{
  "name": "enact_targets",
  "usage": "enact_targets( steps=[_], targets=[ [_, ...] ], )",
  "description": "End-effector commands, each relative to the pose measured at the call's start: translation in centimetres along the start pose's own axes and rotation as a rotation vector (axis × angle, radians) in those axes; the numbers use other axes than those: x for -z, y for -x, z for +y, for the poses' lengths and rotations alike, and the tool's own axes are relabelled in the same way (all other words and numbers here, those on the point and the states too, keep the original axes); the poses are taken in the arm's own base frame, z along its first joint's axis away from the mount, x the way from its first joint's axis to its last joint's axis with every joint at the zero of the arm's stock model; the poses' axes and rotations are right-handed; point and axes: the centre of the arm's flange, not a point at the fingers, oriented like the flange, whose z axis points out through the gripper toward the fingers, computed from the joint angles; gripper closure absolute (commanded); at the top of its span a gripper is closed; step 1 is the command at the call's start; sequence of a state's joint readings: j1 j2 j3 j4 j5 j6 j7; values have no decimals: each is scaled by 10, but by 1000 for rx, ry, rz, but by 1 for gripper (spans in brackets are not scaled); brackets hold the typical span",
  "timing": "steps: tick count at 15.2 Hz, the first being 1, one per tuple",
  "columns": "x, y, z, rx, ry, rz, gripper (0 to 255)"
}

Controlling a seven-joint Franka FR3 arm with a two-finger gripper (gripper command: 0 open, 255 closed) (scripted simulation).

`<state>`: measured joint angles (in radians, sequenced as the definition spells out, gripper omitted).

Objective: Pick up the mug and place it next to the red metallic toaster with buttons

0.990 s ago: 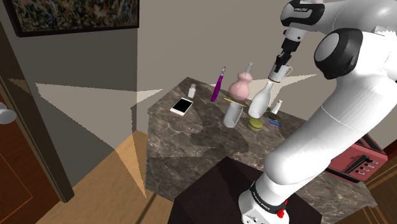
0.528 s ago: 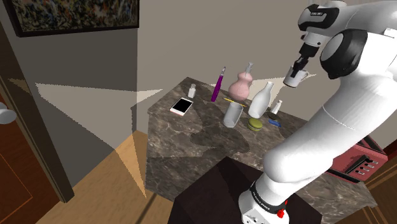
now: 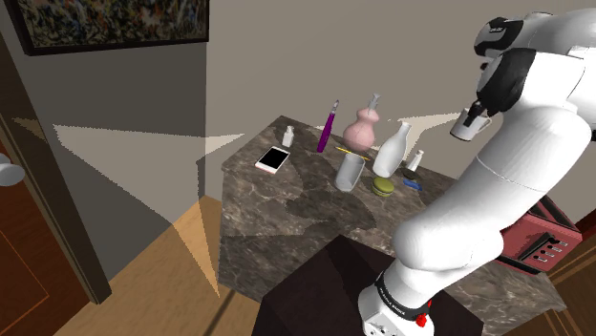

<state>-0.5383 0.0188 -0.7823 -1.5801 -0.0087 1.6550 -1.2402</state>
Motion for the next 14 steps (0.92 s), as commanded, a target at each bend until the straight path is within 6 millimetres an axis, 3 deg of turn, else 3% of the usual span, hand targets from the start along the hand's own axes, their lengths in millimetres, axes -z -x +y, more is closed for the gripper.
enact_targets(
  steps=[1, 5, 6, 14],
  targets=[
    [3, 22, 13, 3, 0, 0, 255],
    [1, 66, 42, 3, 0, 0, 255],
    [0, 85, 55, 3, 0, 0, 255],
    [-42, 85, 52, 3, 0, 0, 255]
  ],
)
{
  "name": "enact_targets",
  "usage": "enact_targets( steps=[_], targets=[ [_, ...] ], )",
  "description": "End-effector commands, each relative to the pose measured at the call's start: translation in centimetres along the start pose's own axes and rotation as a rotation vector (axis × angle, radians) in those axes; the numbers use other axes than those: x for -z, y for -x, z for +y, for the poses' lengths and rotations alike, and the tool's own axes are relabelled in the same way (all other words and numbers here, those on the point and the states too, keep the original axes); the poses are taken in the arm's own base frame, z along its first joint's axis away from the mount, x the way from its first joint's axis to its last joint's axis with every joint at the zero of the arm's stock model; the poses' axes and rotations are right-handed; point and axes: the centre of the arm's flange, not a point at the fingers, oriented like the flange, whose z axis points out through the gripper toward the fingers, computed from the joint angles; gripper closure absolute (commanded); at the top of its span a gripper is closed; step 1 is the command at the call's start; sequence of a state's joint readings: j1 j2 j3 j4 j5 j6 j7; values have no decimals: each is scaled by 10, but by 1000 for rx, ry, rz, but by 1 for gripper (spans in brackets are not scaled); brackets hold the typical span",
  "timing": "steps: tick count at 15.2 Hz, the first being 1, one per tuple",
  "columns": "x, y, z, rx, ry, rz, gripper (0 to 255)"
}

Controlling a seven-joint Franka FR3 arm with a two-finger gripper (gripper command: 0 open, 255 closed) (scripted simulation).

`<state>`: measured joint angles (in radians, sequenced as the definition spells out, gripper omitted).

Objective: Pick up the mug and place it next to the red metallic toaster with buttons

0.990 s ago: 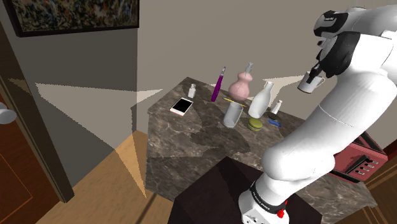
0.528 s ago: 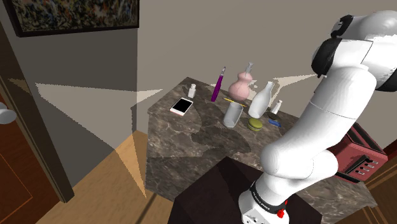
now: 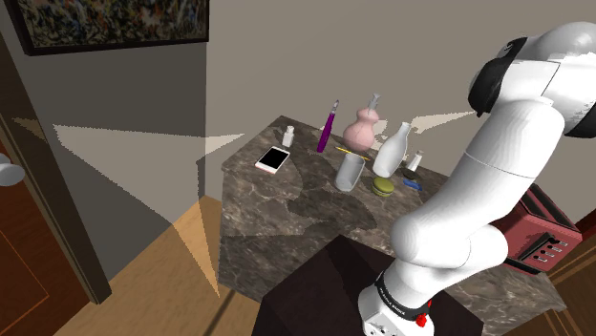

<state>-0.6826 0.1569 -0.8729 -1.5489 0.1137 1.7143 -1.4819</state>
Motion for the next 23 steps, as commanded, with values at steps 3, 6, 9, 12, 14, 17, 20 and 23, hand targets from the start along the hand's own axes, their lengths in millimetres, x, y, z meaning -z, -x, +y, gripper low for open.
enact_targets(
  steps=[3, 6, 9, 12, 14, 17, 20, 23],
  targets=[
    [-21, 0, -2, 0, 1, 0, 255],
    [-37, 0, -3, 0, 1, 0, 255],
    [-52, 0, -4, 0, 1, 0, 255],
    [-68, 0, -5, 0, 1, 0, 255],
    [-79, 0, -6, 0, 1, 0, 255],
    [-95, 0, -7, 0, 1, 0, 255],
    [-110, 0, -8, 0, 1, 0, 255],
    [-126, 0, -9, 0, 1, 0, 255]
  ],
)
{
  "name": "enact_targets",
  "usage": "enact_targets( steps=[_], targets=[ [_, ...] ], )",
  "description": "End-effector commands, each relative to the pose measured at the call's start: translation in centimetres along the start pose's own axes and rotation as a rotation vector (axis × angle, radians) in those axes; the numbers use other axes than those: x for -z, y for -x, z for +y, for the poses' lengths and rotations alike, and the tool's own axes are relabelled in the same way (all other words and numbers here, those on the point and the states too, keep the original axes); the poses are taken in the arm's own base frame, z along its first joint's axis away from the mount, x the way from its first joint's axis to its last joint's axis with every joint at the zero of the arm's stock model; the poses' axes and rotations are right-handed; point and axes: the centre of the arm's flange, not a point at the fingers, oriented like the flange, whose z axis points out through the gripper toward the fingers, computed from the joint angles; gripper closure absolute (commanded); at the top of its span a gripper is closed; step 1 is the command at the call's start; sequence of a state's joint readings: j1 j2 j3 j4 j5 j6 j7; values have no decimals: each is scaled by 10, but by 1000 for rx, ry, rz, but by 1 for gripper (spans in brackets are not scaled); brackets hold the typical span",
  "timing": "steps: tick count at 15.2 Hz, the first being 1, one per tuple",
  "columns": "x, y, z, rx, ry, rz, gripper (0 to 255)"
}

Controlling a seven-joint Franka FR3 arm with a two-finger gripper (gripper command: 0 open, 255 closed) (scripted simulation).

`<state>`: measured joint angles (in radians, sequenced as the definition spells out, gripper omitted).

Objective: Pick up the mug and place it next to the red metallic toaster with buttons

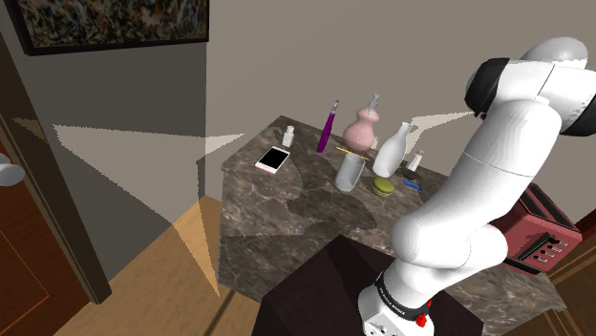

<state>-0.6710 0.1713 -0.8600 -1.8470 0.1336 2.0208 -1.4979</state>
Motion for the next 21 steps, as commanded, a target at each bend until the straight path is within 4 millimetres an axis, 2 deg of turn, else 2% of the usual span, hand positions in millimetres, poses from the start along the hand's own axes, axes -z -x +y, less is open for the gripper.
enact_targets(
  steps=[1, 19, 21],
  targets=[
    [-10, -1, -1, 0, 1, 0, 255],
    [-105, -1, -8, 0, 1, 0, 255],
    [-105, -1, -8, 0, 1, 0, 255]
  ],
)
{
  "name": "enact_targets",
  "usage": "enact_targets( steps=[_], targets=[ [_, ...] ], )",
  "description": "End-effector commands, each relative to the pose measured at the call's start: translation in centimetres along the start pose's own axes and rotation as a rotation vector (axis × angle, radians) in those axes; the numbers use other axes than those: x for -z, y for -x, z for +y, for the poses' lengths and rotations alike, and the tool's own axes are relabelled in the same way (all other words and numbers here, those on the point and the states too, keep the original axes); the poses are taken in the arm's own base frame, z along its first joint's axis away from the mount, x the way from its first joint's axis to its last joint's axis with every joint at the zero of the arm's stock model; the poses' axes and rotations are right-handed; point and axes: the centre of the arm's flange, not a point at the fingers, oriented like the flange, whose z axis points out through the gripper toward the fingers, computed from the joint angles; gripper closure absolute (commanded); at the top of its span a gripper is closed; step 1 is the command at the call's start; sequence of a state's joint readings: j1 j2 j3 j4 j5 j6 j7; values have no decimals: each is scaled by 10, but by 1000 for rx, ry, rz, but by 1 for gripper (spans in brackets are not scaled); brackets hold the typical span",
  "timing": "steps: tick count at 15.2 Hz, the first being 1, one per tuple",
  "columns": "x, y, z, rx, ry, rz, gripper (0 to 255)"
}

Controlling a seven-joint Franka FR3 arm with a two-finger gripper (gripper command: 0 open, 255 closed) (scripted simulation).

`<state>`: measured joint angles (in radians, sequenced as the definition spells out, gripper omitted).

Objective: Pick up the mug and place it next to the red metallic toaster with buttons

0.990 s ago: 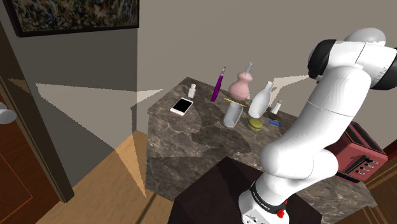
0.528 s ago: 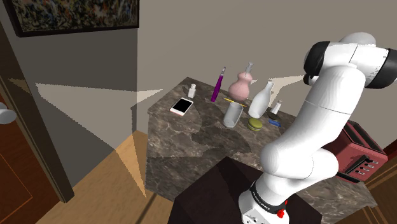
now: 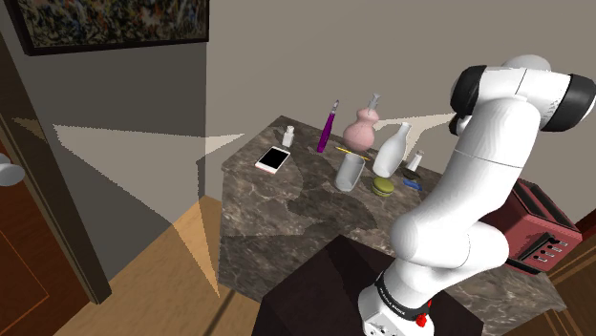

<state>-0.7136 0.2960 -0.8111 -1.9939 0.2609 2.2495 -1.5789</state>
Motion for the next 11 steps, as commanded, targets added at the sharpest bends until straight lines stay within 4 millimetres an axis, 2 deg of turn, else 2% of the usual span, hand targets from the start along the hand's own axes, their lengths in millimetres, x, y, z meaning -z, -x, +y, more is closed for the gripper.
enact_targets(
  steps=[1, 6, 7, 11],
  targets=[
    [-1, 0, 0, 0, 1, 0, 255],
    [-1, 0, 0, 0, 1, 0, 255],
    [-1, 0, 0, 0, 1, 0, 0],
    [-1, 0, 0, 0, 1, 0, 0]
  ],
)
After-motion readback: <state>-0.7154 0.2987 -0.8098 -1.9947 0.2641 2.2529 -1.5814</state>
